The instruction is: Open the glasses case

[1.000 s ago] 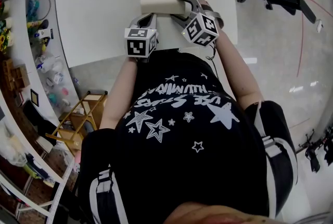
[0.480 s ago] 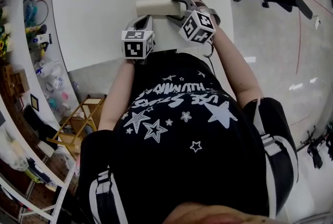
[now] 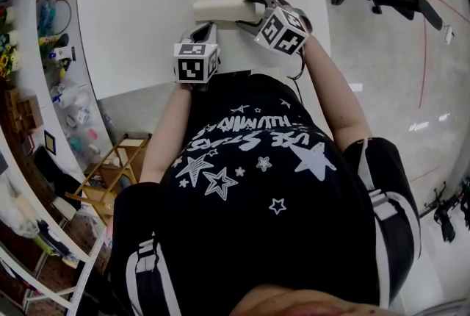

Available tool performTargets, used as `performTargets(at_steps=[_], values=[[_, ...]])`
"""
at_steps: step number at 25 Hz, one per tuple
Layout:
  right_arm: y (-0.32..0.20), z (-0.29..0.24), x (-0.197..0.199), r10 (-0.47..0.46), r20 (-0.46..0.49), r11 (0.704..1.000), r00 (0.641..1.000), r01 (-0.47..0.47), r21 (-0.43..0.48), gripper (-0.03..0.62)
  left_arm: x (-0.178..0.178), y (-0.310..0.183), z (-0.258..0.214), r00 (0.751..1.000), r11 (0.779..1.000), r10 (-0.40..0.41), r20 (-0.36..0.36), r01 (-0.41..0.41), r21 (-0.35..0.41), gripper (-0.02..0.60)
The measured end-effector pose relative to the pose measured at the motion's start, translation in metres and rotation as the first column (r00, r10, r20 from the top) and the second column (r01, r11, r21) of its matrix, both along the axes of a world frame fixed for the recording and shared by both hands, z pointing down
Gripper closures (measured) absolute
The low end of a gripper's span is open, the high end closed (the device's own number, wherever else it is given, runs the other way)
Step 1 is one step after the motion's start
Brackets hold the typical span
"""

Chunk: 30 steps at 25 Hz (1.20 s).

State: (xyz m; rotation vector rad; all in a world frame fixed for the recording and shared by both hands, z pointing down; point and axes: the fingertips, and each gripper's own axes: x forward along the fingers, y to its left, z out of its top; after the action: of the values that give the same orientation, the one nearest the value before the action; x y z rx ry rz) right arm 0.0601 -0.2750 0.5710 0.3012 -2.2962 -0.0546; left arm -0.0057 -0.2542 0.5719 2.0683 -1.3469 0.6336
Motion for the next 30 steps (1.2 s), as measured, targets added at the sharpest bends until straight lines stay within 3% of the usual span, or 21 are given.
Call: performTargets(at_steps=[5, 9, 19, 25, 30], values=[[-0.002, -0.001, 0.001, -0.004, 0.007, 0.999, 1.0, 0.005, -0.052, 0.307, 0.001, 0.0, 0.001, 1.0, 1.0, 0.004, 0.006, -0.004, -0.003, 0.569], [0.0, -0.001, 0.001, 0.018, -0.02, 0.999, 1.0, -0.018, -0.038, 0.307, 0.001, 0.002, 0.002, 1.0, 1.0, -0.001, -0.007, 0.001, -0.015, 0.569], [-0.03, -0.031, 0.005, 0.212, 0.119, 0.976, 0.97, -0.205, -0.07, 0.309, -0.002, 0.001, 0.001, 1.0, 1.0, 0.003, -0.02, -0.003, -0.019, 0.569], [-0.061, -0.041, 0.019, 0.361, 0.17, 0.932, 0.917, -0.349, -0.095, 0.31, -0.001, 0.002, 0.001, 1.0, 1.0, 0.0, -0.032, -0.001, -0.022, 0.569], [-0.069, -0.04, 0.022, 0.404, 0.176, 0.914, 0.898, -0.39, -0.11, 0.31, 0.001, 0.001, 0.001, 0.999, 1.0, 0.006, -0.039, -0.007, -0.02, 0.569]])
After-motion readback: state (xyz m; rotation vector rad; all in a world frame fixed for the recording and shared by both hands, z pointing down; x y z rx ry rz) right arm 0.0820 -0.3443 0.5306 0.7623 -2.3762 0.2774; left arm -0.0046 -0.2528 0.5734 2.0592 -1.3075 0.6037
